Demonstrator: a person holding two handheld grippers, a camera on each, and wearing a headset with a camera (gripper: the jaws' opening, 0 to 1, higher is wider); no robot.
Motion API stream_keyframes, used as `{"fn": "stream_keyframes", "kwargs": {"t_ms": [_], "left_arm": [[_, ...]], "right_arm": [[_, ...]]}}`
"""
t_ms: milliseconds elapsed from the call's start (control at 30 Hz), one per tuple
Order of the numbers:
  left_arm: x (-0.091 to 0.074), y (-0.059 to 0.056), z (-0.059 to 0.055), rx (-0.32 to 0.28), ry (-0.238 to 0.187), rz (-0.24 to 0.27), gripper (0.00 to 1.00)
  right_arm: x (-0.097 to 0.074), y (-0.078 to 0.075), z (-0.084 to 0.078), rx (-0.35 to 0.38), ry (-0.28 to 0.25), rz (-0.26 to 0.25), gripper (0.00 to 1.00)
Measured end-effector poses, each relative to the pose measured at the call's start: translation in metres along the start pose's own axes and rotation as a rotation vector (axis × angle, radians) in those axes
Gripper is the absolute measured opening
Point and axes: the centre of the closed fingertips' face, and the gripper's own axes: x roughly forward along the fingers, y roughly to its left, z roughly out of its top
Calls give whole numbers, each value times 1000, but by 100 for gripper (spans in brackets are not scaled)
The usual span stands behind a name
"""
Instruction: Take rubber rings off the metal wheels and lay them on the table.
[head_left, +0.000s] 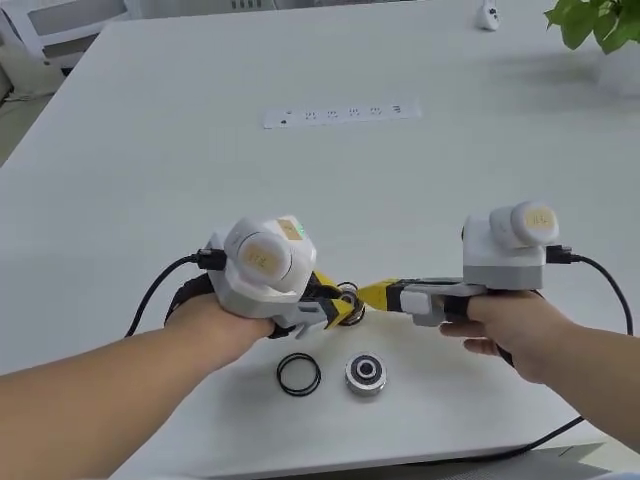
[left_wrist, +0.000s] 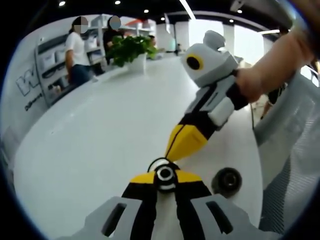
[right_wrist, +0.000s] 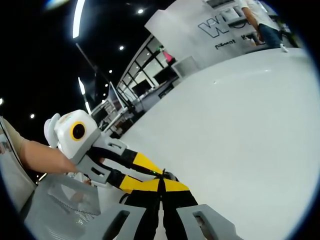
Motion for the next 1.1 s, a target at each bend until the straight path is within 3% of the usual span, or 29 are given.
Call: {"fn": "stream_keyframes", "kwargs": {"t_ms": [133,300,1100], "left_arm": [[-1,1,1,-21,7,2,16],[-3,1,3,-5,9,-6,21],[-42,-7,18,-37,-72,-29,36]], "right_arm": [[0,0,0,-1,4,0,0],[-1,-2,-1,-10,11,-4,0],[-7,12,4,-4,-12,23,0]]}}
